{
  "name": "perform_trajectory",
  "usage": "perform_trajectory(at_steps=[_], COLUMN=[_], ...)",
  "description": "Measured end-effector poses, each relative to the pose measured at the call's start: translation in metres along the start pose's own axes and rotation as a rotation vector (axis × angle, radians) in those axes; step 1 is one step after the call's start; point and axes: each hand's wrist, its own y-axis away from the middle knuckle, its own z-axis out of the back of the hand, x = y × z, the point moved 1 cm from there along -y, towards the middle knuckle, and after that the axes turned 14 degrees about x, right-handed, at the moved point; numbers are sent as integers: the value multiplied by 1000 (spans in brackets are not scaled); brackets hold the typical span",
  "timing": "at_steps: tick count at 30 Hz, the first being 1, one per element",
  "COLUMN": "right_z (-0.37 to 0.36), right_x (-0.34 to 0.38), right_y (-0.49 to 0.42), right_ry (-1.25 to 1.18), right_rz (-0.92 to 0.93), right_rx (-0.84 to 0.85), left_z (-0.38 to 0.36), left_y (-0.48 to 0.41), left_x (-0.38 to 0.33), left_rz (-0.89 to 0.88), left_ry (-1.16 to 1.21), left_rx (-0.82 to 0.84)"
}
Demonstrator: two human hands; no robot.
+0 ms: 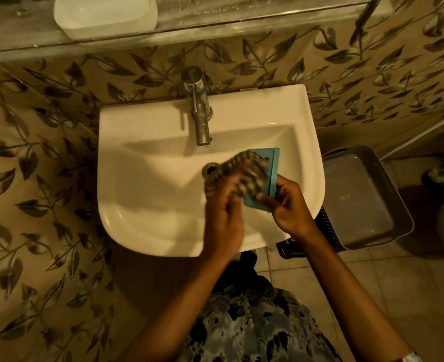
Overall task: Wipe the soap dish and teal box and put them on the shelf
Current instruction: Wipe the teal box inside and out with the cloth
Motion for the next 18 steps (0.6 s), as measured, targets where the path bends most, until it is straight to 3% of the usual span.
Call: perform_trajectory(at_steps=[2,4,10,15,18], right_z=[0,3,5,20,22], right_x=[-3,-8,-10,-15,-19], right_y=[1,6,22,21,23], right_ry=[124,221,473,393,444], right_rz=[48,77,220,149,133], right_rx=[-2,6,164,57,50], left_z=[-20,-25,-6,-22,-32], left_y=[7,1,-64,-19,15], left_x=[1,-1,-3,6,20], left_rz=[-73,-139,16,-118,-119], left_ry=[-134,-191,-136,-70,-9], left_rx=[118,130,172,230,185])
